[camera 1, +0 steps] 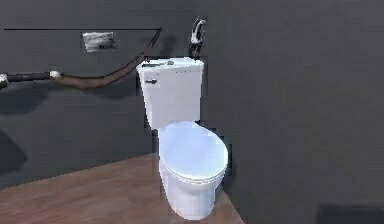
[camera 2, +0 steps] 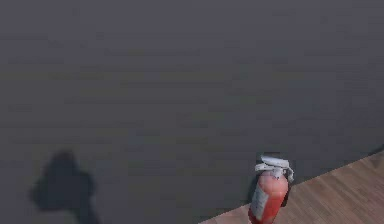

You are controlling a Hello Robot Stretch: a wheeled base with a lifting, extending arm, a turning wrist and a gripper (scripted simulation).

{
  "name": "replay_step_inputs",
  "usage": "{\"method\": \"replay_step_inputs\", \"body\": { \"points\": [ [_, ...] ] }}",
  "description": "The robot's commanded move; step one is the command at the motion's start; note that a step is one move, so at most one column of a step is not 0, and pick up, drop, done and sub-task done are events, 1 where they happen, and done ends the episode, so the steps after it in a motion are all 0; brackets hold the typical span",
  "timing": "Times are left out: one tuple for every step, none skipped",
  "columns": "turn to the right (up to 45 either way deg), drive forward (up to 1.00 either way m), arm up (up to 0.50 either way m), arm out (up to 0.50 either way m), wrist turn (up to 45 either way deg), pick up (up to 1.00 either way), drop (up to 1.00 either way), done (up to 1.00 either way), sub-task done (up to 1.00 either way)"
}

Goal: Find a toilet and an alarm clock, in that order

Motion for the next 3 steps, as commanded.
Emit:
{"method": "replay_step_inputs", "body": {
  "points": [
    [-45.0, 0.00, 0.00, 0.00, 0.0, 0.00, 0.00, 0.00, 0.00],
    [-45.0, 0.00, 0.00, 0.00, 0.0, 0.00, 0.00, 0.00, 0.00],
    [-33.0, 0.00, 0.00, 0.00, 0.0, 0.00, 0.00, 0.00, 0.00]
  ]
}}
